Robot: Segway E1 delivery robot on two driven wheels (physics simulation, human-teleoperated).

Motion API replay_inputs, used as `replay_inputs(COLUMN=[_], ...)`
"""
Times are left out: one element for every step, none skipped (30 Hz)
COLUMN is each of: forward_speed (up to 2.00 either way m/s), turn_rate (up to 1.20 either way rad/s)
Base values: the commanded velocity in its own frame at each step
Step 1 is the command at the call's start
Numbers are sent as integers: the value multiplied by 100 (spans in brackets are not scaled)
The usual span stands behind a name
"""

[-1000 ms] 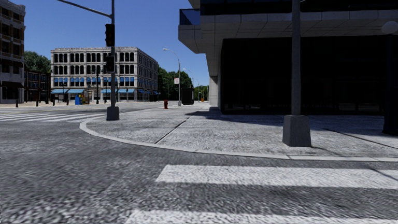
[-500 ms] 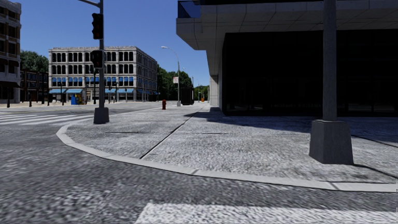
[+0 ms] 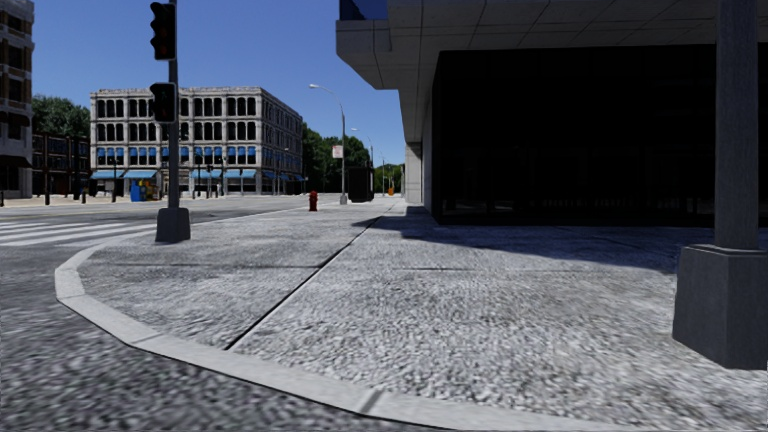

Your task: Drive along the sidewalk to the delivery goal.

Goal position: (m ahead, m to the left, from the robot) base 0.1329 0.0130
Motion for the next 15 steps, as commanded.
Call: replay_inputs(forward_speed=[63,63,62,55,18,0,0,0,0,0,0,0,0,0,0], turn_rate=[0,0,0,0,0,0,0,0,0,0,0,0,0,0,0])
